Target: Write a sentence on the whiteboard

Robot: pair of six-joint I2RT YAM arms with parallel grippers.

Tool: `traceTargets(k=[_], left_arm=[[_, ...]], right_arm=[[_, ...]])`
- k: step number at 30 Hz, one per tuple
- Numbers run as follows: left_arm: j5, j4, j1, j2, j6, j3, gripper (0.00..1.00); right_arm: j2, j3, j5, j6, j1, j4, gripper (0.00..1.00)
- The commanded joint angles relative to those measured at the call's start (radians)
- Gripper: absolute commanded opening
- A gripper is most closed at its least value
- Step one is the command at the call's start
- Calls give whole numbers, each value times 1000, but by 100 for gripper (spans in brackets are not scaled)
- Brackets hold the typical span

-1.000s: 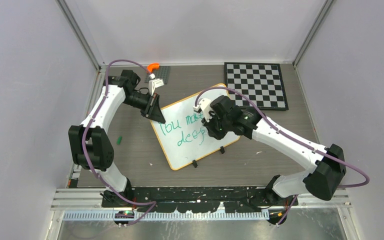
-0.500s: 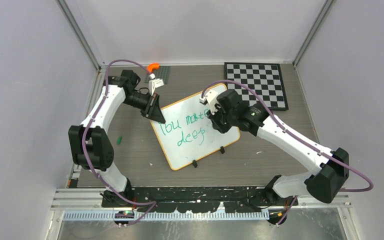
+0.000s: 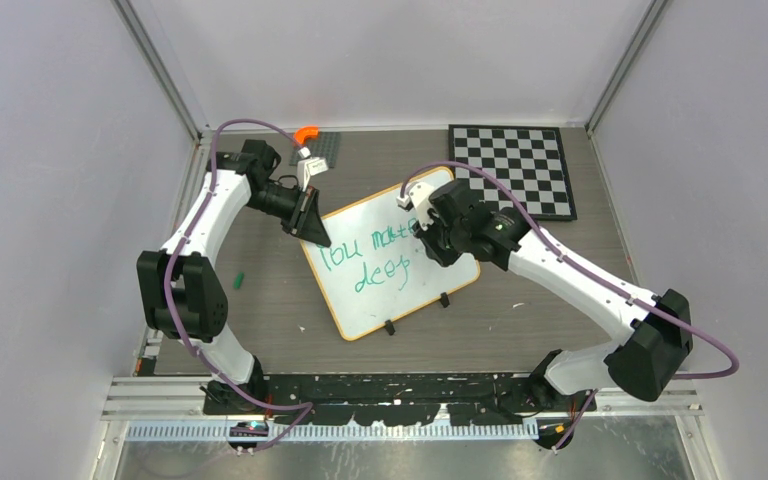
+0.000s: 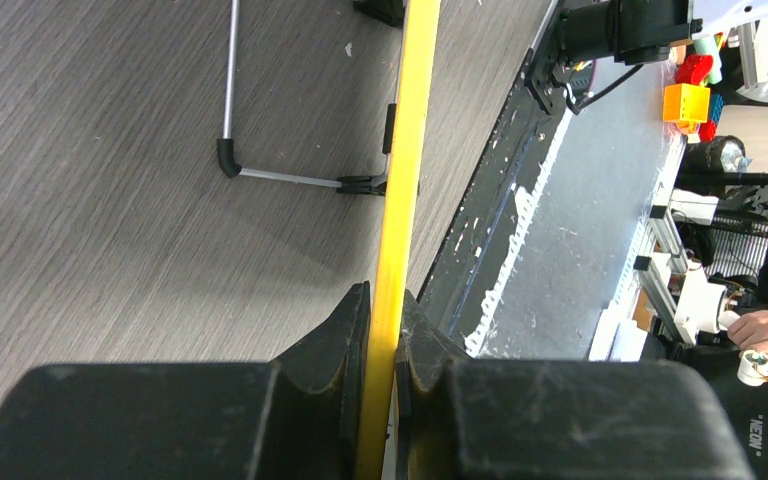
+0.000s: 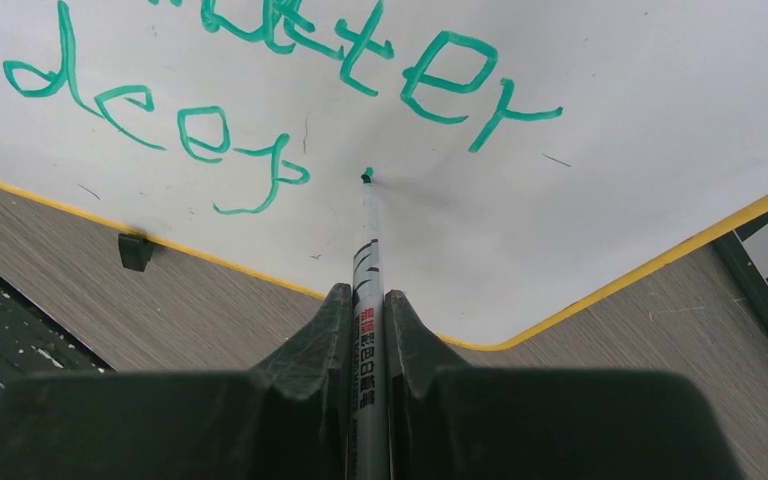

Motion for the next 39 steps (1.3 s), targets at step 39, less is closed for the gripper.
traceTargets(k=[39], left_arm=[[-57, 19, -6, 16, -6, 14, 0]], right_arm=[[-2, -1, 47, -84, -20, 9, 0]])
